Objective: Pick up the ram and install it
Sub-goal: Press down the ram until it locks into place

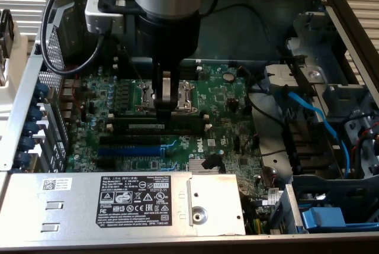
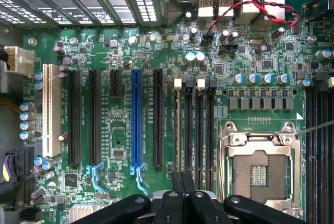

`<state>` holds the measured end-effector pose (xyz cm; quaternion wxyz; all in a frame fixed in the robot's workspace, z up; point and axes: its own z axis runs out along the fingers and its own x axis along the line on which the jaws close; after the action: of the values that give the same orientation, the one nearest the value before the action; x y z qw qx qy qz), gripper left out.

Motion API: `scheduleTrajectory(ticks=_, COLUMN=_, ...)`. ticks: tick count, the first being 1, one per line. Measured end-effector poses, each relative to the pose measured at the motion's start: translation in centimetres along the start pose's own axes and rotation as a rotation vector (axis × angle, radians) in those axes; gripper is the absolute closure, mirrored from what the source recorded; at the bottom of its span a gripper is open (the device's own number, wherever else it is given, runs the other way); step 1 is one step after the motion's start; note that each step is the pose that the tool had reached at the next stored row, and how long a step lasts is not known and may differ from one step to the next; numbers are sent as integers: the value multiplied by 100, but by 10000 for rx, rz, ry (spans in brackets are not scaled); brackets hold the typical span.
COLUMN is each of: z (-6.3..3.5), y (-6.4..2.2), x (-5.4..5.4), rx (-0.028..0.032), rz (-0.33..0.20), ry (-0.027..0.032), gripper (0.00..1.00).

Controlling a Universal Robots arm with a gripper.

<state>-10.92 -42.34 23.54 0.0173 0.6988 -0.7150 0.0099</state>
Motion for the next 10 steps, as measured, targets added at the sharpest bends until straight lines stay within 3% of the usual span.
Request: scheduleTrajectory(ticks=10, z=37, y=-1, x=-10, rx=1, rz=-1, ry=-1, gripper=90)
